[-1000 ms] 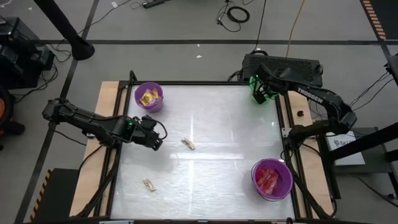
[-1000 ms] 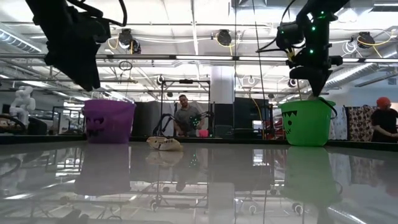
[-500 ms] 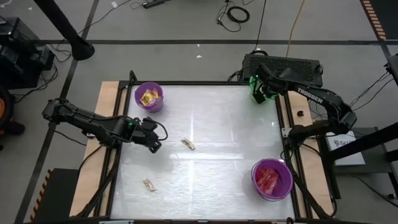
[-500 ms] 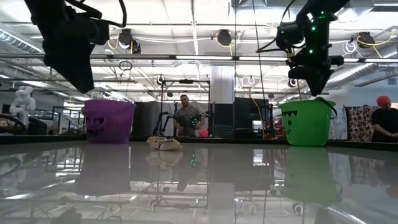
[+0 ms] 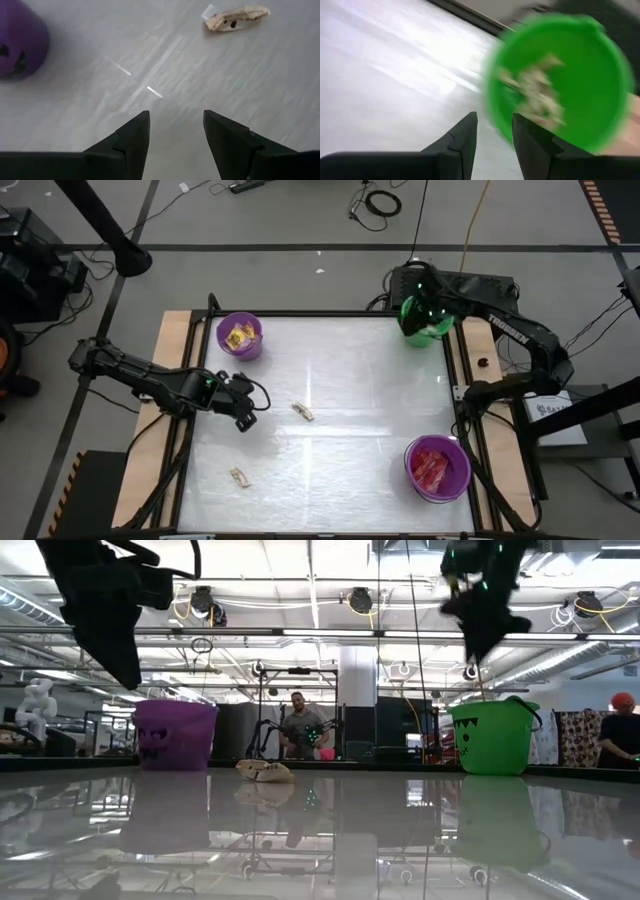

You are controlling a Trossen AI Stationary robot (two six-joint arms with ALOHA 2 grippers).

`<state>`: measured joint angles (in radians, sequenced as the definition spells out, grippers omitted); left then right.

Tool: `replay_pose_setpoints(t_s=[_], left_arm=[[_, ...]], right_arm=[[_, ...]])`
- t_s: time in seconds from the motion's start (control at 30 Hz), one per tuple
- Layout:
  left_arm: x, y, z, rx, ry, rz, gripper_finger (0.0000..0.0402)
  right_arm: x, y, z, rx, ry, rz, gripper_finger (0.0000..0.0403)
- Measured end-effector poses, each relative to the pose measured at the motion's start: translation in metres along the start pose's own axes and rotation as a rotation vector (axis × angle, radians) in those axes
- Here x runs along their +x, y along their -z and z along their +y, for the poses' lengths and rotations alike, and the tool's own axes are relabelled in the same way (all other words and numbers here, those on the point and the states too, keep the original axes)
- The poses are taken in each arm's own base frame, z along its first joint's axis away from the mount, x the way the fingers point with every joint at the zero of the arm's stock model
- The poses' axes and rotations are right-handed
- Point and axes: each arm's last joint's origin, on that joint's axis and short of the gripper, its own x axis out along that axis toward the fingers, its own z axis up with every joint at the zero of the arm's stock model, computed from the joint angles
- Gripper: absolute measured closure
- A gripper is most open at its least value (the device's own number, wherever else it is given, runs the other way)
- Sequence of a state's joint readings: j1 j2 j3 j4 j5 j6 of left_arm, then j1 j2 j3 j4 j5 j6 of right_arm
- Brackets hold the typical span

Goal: Sort candy by brand, put in halloween buckets
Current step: Put the white candy into the green bucket

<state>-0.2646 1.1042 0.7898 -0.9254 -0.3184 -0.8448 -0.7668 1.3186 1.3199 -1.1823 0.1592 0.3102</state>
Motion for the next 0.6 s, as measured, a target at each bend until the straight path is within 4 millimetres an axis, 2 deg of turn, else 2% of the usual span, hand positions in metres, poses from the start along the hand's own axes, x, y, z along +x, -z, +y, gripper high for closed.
replay_pose_setpoints(t_s=[0.1,0.23,0.4,0.5,0.6], left_arm=[[0.000,0.000,0.000,0.049,0.000,0.000,0.0210],[0.000,-0.001,0.000,0.124,-0.015,-0.016,0.0210],[0.000,-0.001,0.001,0.188,-0.032,-0.033,0.0210],[0.000,-0.001,0.000,0.229,-0.033,-0.037,0.0210],[0.002,0.003,0.000,0.294,-0.033,-0.033,0.0210]], right_arm=[[-0.024,-0.011,0.015,0.020,-0.195,-0.074,0.0287],[-0.048,-0.016,0.052,-0.019,-0.513,-0.173,0.0287],[-0.070,-0.006,0.116,-0.101,-0.788,-0.298,0.0287],[-0.074,0.008,0.158,-0.154,-0.851,-0.359,0.0287],[-0.070,0.024,0.202,-0.186,-0.858,-0.437,0.0287]])
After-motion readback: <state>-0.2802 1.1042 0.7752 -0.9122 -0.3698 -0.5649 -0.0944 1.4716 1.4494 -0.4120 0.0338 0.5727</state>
